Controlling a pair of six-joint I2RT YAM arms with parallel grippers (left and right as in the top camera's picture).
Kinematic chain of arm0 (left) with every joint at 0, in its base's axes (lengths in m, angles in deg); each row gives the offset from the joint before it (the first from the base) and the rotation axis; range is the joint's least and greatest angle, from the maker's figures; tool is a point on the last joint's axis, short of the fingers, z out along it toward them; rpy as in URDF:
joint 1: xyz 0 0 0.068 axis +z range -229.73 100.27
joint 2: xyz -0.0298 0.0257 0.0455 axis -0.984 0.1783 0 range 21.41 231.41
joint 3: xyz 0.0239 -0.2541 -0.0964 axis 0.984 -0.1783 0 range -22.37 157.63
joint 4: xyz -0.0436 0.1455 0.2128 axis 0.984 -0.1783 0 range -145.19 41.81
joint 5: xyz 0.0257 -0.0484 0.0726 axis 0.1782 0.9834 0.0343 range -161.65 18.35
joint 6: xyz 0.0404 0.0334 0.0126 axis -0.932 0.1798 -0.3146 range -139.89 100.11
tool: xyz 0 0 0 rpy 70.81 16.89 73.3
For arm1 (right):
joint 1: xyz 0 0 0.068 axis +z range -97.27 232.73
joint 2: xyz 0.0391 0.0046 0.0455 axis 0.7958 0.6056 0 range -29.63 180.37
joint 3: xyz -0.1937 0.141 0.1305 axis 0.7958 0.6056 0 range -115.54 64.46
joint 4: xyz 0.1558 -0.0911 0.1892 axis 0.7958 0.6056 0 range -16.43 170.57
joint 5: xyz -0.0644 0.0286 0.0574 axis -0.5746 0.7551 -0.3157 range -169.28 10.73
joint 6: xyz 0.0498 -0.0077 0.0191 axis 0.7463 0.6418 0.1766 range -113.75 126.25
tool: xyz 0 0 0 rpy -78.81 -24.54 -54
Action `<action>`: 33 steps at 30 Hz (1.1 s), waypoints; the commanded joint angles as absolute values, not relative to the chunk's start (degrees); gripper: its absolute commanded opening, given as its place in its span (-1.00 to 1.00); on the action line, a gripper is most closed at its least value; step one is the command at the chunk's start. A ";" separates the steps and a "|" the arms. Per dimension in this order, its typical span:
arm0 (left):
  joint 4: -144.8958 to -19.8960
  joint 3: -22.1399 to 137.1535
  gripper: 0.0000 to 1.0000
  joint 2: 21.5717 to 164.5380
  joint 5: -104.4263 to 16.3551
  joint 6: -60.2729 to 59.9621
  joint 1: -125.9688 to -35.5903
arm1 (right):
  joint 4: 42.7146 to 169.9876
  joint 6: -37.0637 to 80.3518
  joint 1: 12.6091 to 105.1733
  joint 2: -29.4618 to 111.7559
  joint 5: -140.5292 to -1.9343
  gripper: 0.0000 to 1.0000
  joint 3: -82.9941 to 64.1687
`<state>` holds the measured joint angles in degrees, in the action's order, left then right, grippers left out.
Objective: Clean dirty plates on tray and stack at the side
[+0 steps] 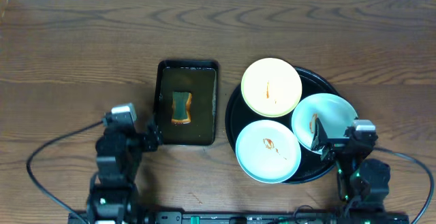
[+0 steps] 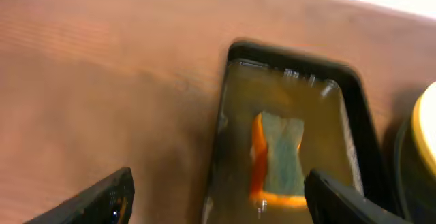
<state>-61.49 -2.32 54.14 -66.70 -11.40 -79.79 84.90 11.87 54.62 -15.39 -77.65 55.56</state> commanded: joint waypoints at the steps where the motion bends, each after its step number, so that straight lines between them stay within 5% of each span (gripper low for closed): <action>1: -68.57 7.06 0.61 63.41 -67.16 -12.21 -79.52 | 87.28 11.96 53.68 -6.27 -75.53 0.98 46.73; 6: -86.84 24.72 0.61 76.98 -66.88 -12.19 -79.52 | 100.79 11.94 53.68 14.86 -72.79 0.99 27.76; 14: -100.26 32.26 0.61 80.61 -63.09 -12.19 -79.52 | 120.42 11.74 53.68 32.72 -70.28 0.99 10.40; 25: -88.99 32.26 0.56 83.10 -62.02 -8.89 -80.29 | 117.49 11.72 53.68 34.78 -65.28 0.99 8.21; 33: -82.49 32.37 0.50 97.61 -62.24 -9.78 -87.11 | 116.44 11.74 53.72 34.78 -65.30 0.98 8.21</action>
<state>-83.81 31.15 92.06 -62.59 -9.39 -84.40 116.55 11.87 54.62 34.75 -65.89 9.66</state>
